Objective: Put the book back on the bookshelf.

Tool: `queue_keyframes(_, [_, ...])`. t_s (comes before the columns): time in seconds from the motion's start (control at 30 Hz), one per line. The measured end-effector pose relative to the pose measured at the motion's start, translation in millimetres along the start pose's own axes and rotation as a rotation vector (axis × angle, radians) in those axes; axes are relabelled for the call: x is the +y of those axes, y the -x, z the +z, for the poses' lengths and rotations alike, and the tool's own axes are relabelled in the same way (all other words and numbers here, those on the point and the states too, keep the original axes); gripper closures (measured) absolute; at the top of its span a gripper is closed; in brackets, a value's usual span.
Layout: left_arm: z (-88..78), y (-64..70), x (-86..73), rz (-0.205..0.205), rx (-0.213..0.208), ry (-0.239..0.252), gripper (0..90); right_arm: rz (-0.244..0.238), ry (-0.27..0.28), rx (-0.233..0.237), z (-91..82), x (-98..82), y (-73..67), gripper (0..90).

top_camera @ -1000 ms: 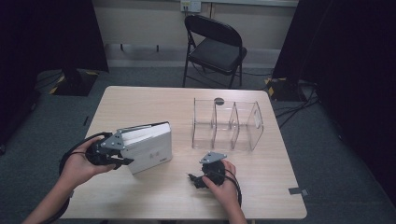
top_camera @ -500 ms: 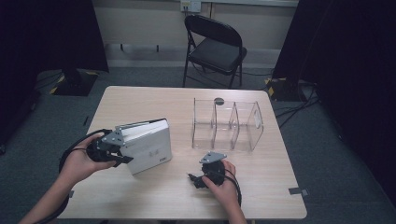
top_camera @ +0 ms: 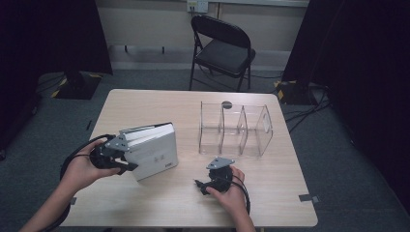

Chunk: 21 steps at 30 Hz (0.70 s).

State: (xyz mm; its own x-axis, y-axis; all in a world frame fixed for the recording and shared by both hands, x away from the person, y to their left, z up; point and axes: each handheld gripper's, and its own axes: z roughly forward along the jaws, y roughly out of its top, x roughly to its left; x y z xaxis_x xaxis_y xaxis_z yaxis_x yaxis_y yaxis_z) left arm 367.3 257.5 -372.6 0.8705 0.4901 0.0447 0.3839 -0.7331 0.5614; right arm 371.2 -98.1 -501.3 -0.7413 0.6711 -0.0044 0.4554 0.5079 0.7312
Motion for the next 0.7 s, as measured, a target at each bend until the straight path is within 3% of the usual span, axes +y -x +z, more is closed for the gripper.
queue_keyframes(0.37, [0.2,-1.0,-6.3,-0.039,0.008,0.031,53.6,0.005,-0.003,-0.001,-0.1,0.0,-0.8,12.7])
queue_keyframes(0.47, [3.2,-0.9,-10.1,-0.039,0.014,0.018,51.5,0.007,-0.006,-0.003,-0.1,0.5,-1.3,13.2])
queue_keyframes(0.7, [5.6,-1.4,-14.8,-0.06,0.016,0.047,50.0,-0.024,-0.033,0.063,1.0,8.2,-0.7,15.6])
